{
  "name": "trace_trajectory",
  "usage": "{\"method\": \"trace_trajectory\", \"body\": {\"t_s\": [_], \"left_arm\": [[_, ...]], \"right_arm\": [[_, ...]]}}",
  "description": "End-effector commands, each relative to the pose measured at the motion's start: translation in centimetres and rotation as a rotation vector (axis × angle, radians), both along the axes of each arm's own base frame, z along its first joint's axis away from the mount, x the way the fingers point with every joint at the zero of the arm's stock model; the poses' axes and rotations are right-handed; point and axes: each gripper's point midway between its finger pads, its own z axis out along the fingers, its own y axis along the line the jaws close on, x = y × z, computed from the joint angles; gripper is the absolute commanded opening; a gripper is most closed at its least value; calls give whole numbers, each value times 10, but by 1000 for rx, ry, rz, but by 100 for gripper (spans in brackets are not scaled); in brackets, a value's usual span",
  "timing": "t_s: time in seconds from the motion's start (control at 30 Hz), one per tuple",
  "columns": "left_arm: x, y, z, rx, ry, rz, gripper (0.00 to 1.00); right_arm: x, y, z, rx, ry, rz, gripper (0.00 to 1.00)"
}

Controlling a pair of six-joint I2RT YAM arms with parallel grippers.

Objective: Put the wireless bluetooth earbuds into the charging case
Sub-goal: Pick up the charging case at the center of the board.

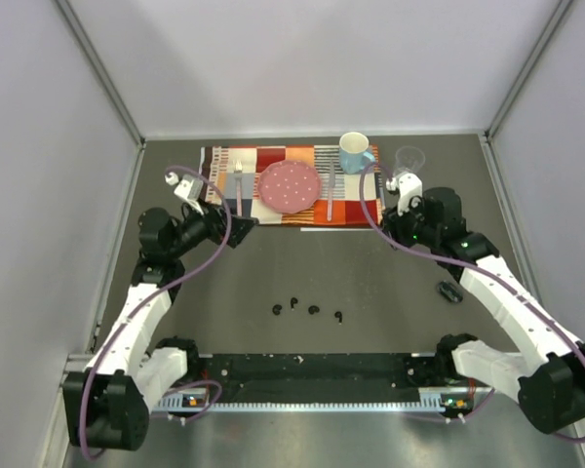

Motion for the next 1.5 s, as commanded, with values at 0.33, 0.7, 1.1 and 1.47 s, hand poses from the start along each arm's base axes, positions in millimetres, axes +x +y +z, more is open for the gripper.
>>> {"method": "trace_trajectory", "body": {"t_s": [0.33,0.7,1.1,1.47], "left_arm": [[-3,19,12,98,-108,115,99],[-22,-10,22,85,-66,-150,99],[-78,-55,34,45,-30,-268,99],[-96,-108,60,-37,5,-424,99]], "right_arm": [[1,26,53,87,-163,78,0],[-45,63,57,-73,-223,408,0],[-88,72,98,-5,-411,609,0],[-124,79,121,61,-533,776,0]]}}
